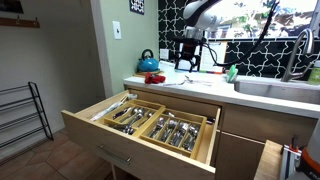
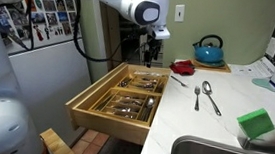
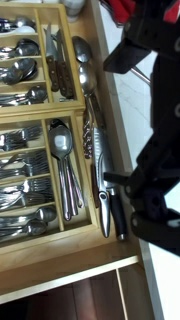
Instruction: Turn one fork to the left
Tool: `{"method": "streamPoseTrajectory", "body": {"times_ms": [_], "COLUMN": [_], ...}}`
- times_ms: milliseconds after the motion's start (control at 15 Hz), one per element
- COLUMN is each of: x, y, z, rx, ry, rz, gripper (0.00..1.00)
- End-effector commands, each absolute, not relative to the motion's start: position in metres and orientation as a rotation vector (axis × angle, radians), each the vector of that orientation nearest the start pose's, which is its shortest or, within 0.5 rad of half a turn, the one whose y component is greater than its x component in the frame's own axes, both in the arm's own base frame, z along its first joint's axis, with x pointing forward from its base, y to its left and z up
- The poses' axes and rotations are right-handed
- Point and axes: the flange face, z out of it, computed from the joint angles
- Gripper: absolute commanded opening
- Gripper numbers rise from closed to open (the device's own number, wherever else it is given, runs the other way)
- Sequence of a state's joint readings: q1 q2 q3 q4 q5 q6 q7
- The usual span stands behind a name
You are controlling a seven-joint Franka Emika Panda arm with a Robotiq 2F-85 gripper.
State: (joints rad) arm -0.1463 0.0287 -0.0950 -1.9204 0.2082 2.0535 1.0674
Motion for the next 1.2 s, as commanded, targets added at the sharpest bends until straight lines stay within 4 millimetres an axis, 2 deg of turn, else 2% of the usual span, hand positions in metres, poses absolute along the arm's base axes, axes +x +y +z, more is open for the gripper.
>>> {"method": "streamPoseTrajectory", "body": {"times_ms": [0,200,333,467,867,1133], "x": [0.566,0.567,0.591,0.606,0.641,0.660], "y": [-0.129,-0.129,-0.137,-0.146,-0.171,-0.191], "z": [0.488,0.491,0.486,0.480,0.449,0.429], "rx": [-2.226,-2.208,-2.094,-2.013,-1.868,-1.801], "ry": [1.901,1.916,2.026,2.117,2.309,2.375], "rz": [-0.033,-0.039,-0.001,-0.020,-0.030,-0.053], "gripper": [1.00,1.00,1.00,1.00,1.00,1.00]}}
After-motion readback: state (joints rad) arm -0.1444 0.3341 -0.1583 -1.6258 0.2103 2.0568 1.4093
